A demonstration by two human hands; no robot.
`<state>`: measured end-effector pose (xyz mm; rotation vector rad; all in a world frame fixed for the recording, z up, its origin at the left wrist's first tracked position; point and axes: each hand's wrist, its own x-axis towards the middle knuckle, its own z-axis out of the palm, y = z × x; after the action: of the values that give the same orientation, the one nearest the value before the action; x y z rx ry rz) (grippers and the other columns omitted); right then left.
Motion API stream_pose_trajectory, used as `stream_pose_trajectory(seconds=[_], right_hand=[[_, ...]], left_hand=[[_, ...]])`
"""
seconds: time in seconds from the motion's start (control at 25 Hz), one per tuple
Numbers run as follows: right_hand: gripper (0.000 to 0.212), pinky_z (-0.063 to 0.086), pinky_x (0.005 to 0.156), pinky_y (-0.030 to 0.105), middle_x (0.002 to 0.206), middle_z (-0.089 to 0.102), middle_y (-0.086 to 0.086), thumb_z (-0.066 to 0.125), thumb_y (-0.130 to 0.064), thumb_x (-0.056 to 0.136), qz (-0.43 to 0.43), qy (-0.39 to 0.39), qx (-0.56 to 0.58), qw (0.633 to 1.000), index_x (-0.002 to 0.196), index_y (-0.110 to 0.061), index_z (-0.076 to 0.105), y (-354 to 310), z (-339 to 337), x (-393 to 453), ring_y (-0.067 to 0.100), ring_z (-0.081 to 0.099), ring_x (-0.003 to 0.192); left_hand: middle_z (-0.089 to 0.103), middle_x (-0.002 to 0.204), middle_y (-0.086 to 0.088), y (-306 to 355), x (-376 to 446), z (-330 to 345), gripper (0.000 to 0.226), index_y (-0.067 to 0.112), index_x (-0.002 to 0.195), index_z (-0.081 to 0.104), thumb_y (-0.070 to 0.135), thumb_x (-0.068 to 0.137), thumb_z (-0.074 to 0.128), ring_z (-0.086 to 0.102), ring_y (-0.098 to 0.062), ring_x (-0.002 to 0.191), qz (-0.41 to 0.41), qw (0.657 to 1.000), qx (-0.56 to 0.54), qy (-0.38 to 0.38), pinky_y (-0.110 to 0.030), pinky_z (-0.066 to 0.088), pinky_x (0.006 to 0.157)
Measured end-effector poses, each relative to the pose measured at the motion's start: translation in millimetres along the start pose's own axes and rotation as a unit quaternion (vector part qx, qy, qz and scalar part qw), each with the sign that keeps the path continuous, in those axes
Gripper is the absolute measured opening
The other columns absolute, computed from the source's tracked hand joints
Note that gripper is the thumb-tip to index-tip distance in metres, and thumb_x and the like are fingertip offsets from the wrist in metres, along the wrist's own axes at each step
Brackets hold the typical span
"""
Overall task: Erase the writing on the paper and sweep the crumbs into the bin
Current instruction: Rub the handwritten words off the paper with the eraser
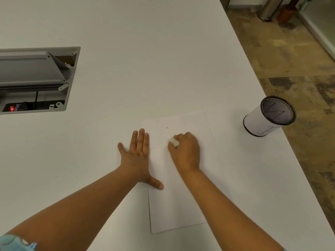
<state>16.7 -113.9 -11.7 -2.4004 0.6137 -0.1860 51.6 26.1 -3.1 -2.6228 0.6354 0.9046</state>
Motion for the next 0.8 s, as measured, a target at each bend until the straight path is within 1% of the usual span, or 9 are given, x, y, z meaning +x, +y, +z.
stream_pose_trajectory(seconds=[0.08, 0.12, 0.24, 0.28, 0.36, 0.44, 0.48, 0.64, 0.8], right_hand=[[0.019, 0.038, 0.066, 0.027, 0.09, 0.061, 0.013, 0.061, -0.019, 0.08, -0.049, -0.022, -0.002, 0.999, 0.092, -0.005, 0.065, 1.7, -0.3, -12.3, 0.028, 0.056, 0.087], [0.02, 0.039, 0.067, 0.029, 0.092, 0.062, 0.014, 0.06, -0.019, 0.08, -0.039, -0.021, -0.001, 0.999, 0.094, -0.005, 0.066, 5.5, -5.7, -1.3, 0.029, 0.056, 0.089], [0.018, 0.043, 0.068, 0.03, 0.093, 0.062, 0.015, 0.059, -0.017, 0.08, 0.049, 0.027, 0.003, 0.998, 0.091, -0.004, 0.065, 14.4, -20.0, 34.0, 0.031, 0.058, 0.088], [0.018, 0.043, 0.069, 0.029, 0.094, 0.061, 0.015, 0.059, -0.017, 0.08, 0.056, 0.028, 0.002, 0.998, 0.092, -0.004, 0.065, 13.5, -19.0, 31.6, 0.03, 0.058, 0.089], [0.022, 0.039, 0.069, 0.026, 0.095, 0.061, 0.015, 0.06, -0.018, 0.08, -0.004, -0.002, -0.007, 1.0, 0.097, -0.004, 0.065, 4.4, -6.3, 8.0, 0.028, 0.056, 0.09], [0.02, 0.037, 0.066, 0.025, 0.091, 0.061, 0.014, 0.061, -0.018, 0.08, -0.069, -0.031, -0.006, 0.997, 0.094, -0.004, 0.066, 4.3, -3.6, -9.1, 0.028, 0.056, 0.088], [0.02, 0.037, 0.066, 0.025, 0.091, 0.061, 0.015, 0.061, -0.018, 0.08, -0.064, -0.029, 0.002, 0.998, 0.093, -0.004, 0.066, 7.5, -7.9, -2.2, 0.029, 0.056, 0.087], [0.018, 0.04, 0.065, 0.026, 0.092, 0.061, 0.016, 0.06, -0.016, 0.08, 0.044, 0.034, 0.008, 0.998, 0.09, -0.002, 0.065, 16.4, -20.9, 34.5, 0.029, 0.058, 0.087], [0.021, 0.039, 0.068, 0.027, 0.094, 0.061, 0.015, 0.061, -0.017, 0.081, -0.047, -0.025, 0.009, 0.999, 0.096, -0.003, 0.066, 8.0, -8.8, 3.7, 0.028, 0.056, 0.089]], left_hand=[[-0.045, 0.142, -0.016, 0.6, -0.2, -0.1, 0.16, 0.003, 0.118, -0.048, 0.096, 0.029, 0.047, -0.037, -0.034, 0.133, -0.002, 1.0, 0.002, -0.004, -0.065, 0.006, 0.108], [-0.045, 0.142, -0.016, 0.6, -0.3, -0.6, 0.161, 0.003, 0.118, -0.048, 0.097, 0.029, 0.046, -0.037, -0.034, 0.133, -0.002, 1.0, 0.004, -0.005, -0.065, 0.006, 0.108], [-0.044, 0.142, -0.016, 0.2, -0.5, -1.7, 0.161, 0.002, 0.12, -0.047, 0.097, 0.028, 0.045, -0.035, -0.034, 0.134, -0.002, 1.0, 0.006, -0.003, -0.064, 0.008, 0.108], [-0.044, 0.143, -0.016, 0.4, -0.7, -1.1, 0.161, 0.002, 0.12, -0.047, 0.097, 0.028, 0.045, -0.035, -0.034, 0.134, -0.002, 1.0, 0.006, -0.001, -0.064, 0.008, 0.108], [-0.044, 0.143, -0.016, -0.1, 0.1, -0.2, 0.161, 0.002, 0.12, -0.047, 0.097, 0.028, 0.045, -0.035, -0.034, 0.134, -0.003, 1.0, 0.005, 0.002, -0.064, 0.008, 0.108], [-0.044, 0.143, -0.016, -0.1, -0.1, 0.3, 0.161, 0.002, 0.12, -0.047, 0.097, 0.028, 0.045, -0.035, -0.034, 0.135, -0.003, 1.0, 0.005, 0.002, -0.064, 0.007, 0.108], [-0.044, 0.143, -0.016, 0.0, 0.0, 0.5, 0.161, 0.002, 0.12, -0.047, 0.097, 0.028, 0.045, -0.035, -0.034, 0.135, -0.002, 1.0, 0.006, 0.001, -0.064, 0.008, 0.108], [-0.043, 0.143, -0.015, -0.7, 0.7, 1.0, 0.162, 0.003, 0.122, -0.045, 0.097, 0.028, 0.045, -0.035, -0.034, 0.134, 0.0, 1.0, 0.004, 0.001, -0.065, 0.007, 0.107], [-0.044, 0.143, -0.015, -0.1, 1.4, 1.2, 0.162, 0.003, 0.123, -0.045, 0.096, 0.029, 0.048, -0.036, -0.034, 0.134, -0.001, 1.0, -0.001, -0.002, -0.065, 0.005, 0.108]])
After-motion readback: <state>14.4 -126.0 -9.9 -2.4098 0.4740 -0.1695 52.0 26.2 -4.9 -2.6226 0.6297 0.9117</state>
